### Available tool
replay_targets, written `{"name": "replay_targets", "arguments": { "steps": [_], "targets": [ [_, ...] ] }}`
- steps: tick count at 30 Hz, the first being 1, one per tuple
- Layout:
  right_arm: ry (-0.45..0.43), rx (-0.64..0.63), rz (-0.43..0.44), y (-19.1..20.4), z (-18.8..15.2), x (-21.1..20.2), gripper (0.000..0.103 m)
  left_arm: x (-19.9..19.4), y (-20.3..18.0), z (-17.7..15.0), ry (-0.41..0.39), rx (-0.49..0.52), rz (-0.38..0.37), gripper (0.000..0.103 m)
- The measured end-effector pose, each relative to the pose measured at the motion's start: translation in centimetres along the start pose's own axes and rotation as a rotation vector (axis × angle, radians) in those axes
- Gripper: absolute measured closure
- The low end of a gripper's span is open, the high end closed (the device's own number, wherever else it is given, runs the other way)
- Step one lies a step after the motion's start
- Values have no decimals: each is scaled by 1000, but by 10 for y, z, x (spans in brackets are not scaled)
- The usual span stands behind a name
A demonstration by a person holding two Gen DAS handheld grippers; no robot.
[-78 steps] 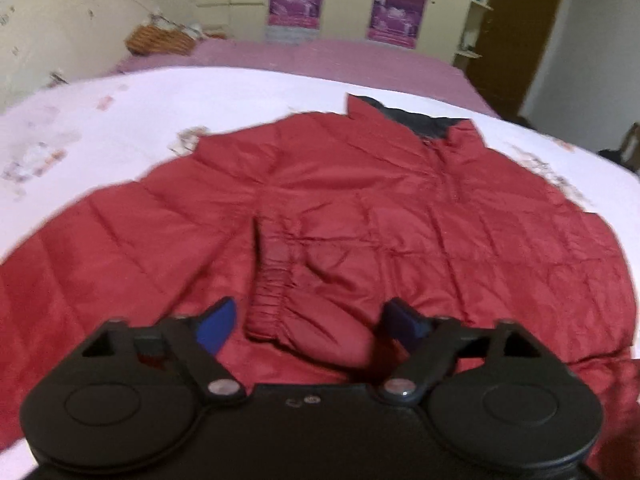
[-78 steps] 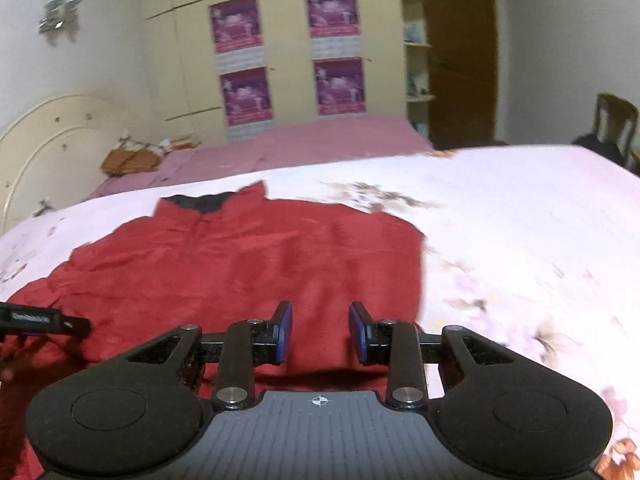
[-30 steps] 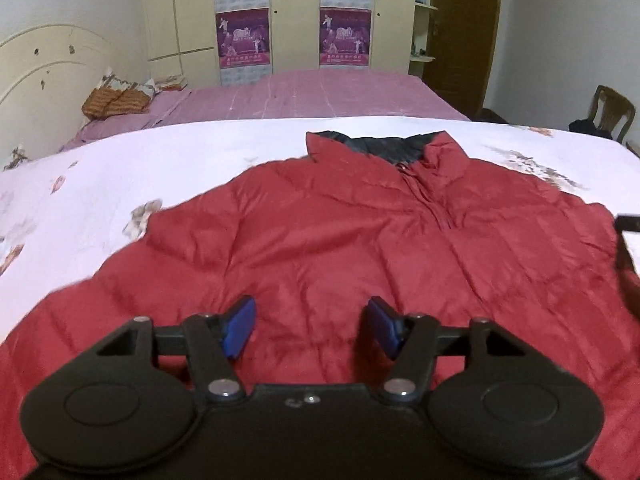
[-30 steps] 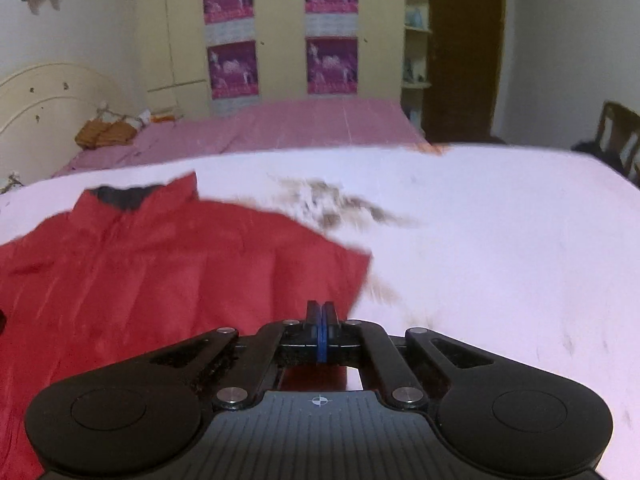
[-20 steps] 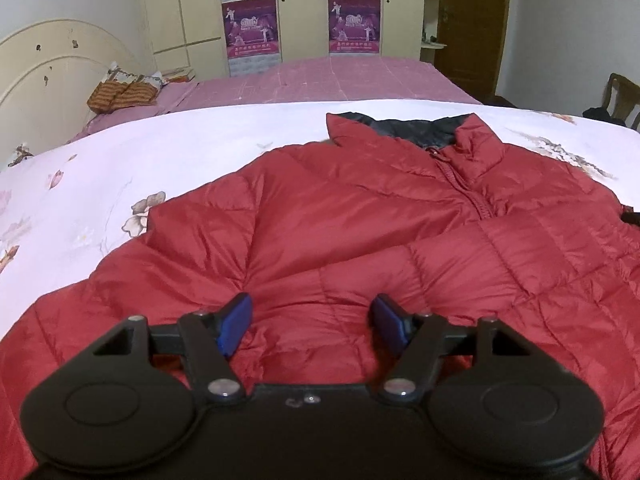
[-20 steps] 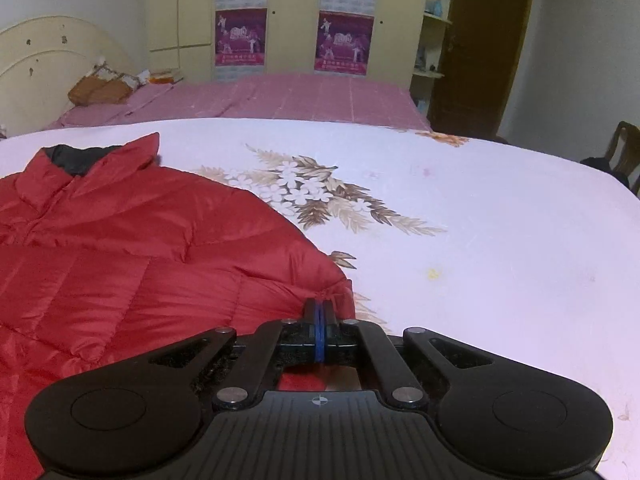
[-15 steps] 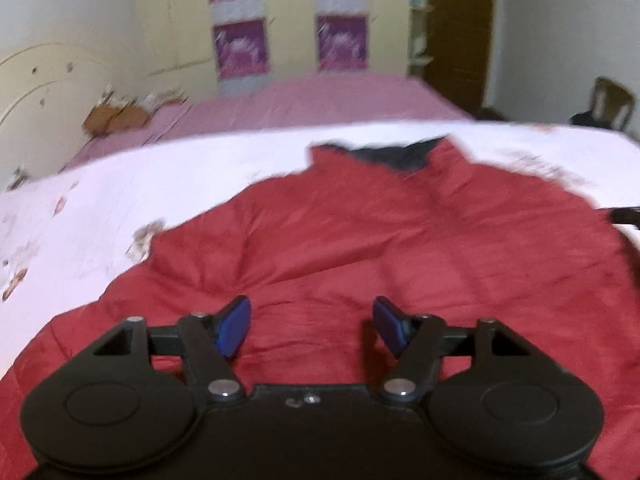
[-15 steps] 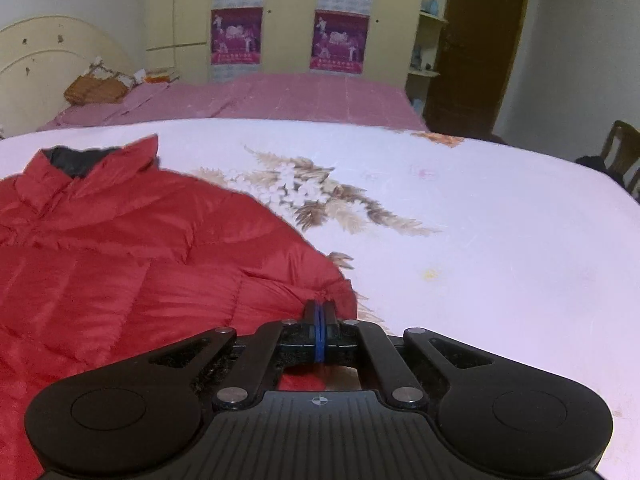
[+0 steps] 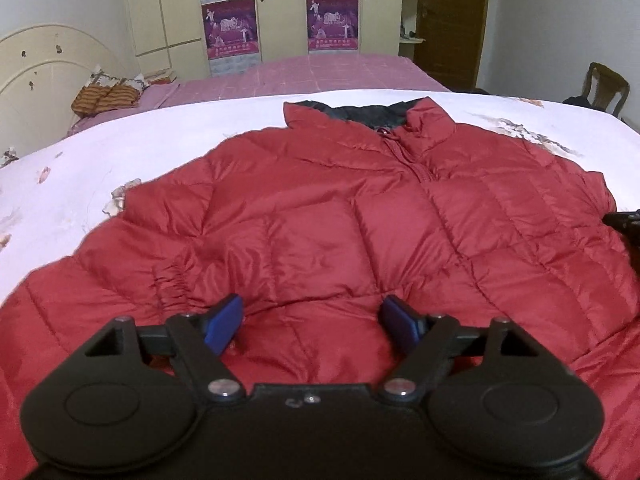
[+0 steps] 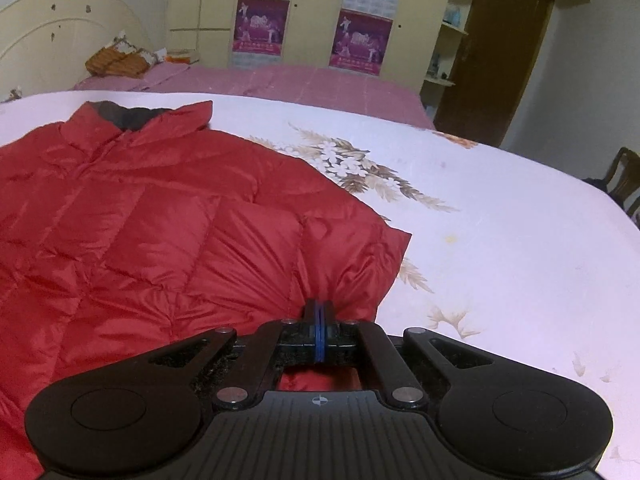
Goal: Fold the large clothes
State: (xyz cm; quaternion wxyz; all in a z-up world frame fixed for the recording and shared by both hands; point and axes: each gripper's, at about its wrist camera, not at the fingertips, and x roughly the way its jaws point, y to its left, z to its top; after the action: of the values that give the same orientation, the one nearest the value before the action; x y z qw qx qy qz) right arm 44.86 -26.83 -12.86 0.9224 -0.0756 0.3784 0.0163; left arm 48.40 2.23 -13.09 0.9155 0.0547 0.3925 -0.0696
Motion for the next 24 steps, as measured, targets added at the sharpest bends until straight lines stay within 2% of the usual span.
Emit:
{"name": "replay_targets", "arguments": {
  "steps": [1, 4, 7, 11, 22, 24],
  "targets": [
    [-5, 12, 4, -1, 1, -7, 103, -5, 1, 1, -12, -1, -8, 33],
    [-35, 24, 15, -2, -2, -30, 103, -25, 2, -1, -50, 3, -34, 33],
    [-24, 28, 26, 2, -11, -45, 103, -25, 1, -8, -29, 12, -44, 33],
    [27, -5, 5, 14, -26, -35, 103, -10, 0, -16, 10, 9, -33, 26],
    [23, -64, -51, 25, -27, -24, 103, -7, 5, -15, 25, 5, -39, 22],
    [39, -60, -53, 26, -23, -29, 103, -18, 7, -16, 11, -6, -39, 14]
  ]
}}
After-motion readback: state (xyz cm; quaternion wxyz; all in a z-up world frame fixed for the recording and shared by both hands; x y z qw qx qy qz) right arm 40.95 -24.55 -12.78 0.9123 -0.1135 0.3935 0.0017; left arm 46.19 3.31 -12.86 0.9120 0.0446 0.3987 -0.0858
